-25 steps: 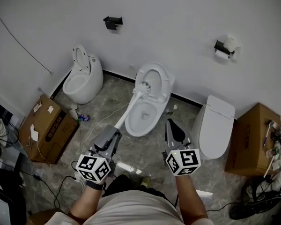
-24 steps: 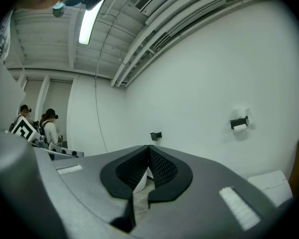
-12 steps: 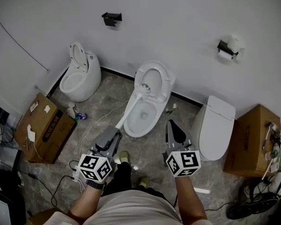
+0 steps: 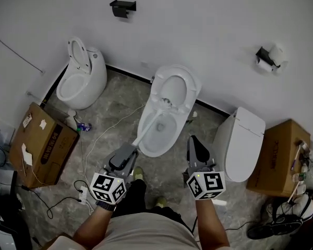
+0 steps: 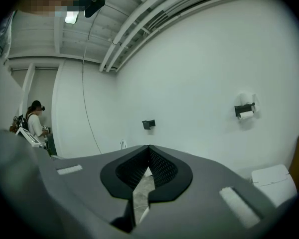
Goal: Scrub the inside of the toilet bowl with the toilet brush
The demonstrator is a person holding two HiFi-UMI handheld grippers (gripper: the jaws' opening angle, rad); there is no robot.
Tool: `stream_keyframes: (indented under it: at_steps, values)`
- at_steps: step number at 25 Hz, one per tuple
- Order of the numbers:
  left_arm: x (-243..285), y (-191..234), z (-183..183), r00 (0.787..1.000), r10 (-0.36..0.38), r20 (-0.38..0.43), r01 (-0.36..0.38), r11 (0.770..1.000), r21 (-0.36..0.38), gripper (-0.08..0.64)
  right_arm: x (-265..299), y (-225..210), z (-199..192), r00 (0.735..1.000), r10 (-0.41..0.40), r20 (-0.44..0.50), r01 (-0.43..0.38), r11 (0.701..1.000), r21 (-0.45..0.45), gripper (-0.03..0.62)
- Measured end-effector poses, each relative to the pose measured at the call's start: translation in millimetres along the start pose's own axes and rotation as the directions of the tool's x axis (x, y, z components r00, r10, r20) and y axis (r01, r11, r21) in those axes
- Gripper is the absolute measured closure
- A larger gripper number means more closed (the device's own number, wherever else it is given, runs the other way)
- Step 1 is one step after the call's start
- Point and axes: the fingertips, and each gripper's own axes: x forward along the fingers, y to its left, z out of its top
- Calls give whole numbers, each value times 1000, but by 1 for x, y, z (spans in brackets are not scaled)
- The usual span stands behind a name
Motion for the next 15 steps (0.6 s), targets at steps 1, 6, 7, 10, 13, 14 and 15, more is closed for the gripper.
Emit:
stream_keyframes:
  at_steps: [1,6,7,10,13,14,15]
  values:
    - [10,12,-4,1000,-10,-16,10,1000,-3,407,13,0,-4,1000,-8,-7,8,1000,0,580]
    - [54,65,-28,993,-63,-98,61,998,-24,407,74,1,-30,997,-54,-52,53,999,-6,580]
    - [63,74,-34,991,-76,-112,74,997,-25,407,83,-1,-38,996,-65,-60,65,998,-3,580]
    - [89,93,-59,981,-122,-154,120,993,-23,407,102,-12,-62,991,-105,-83,106,994,14,580]
    - [120,110,-93,966,-154,-207,149,988,-36,407,123,-27,-90,985,-140,-105,145,989,34,580]
    - [130,116,-107,960,-158,-233,152,987,-44,407,131,-35,-101,981,-159,-114,165,985,49,580]
    - [139,121,-122,952,-161,-260,152,987,-53,407,137,-44,-113,975,-183,-124,193,979,69,580]
